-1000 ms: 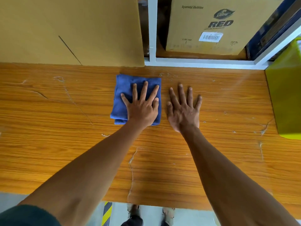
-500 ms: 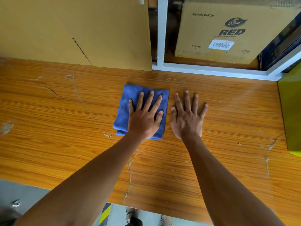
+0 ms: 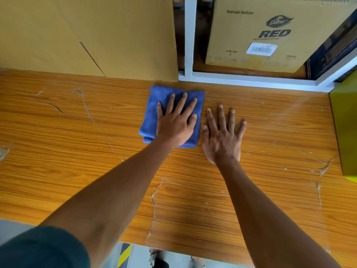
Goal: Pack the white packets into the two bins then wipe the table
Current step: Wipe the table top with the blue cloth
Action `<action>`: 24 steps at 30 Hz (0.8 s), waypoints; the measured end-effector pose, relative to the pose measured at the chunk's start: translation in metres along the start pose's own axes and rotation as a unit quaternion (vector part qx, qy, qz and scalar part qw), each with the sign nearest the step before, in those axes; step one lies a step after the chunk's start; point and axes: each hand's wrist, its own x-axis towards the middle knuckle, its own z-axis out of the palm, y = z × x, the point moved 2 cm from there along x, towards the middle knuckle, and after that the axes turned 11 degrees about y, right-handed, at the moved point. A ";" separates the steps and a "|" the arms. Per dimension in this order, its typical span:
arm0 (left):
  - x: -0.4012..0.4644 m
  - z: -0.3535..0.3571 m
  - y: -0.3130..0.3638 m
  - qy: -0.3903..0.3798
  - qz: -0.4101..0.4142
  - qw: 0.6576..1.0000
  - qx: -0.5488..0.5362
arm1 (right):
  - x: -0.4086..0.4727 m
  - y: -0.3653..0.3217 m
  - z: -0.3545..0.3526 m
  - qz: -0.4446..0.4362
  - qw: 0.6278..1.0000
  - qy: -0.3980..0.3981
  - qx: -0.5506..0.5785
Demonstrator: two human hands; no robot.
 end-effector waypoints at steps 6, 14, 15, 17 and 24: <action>-0.035 -0.003 0.004 -0.002 -0.005 1.000 0.000 | 0.001 -0.001 -0.001 0.003 1.000 0.000 0.008; 0.046 0.007 0.004 -0.025 -0.032 0.999 -0.006 | 0.002 0.000 0.000 0.003 1.000 0.000 0.010; 0.030 0.005 0.004 -0.014 -0.022 1.000 -0.002 | 0.001 0.000 -0.001 0.003 1.000 -0.002 0.014; -0.015 0.000 0.005 0.013 0.003 1.000 0.005 | 0.000 -0.001 -0.002 0.004 1.000 -0.004 0.019; -0.038 -0.004 0.007 -0.004 -0.001 1.000 0.008 | 0.002 -0.001 -0.003 0.006 1.000 -0.008 0.022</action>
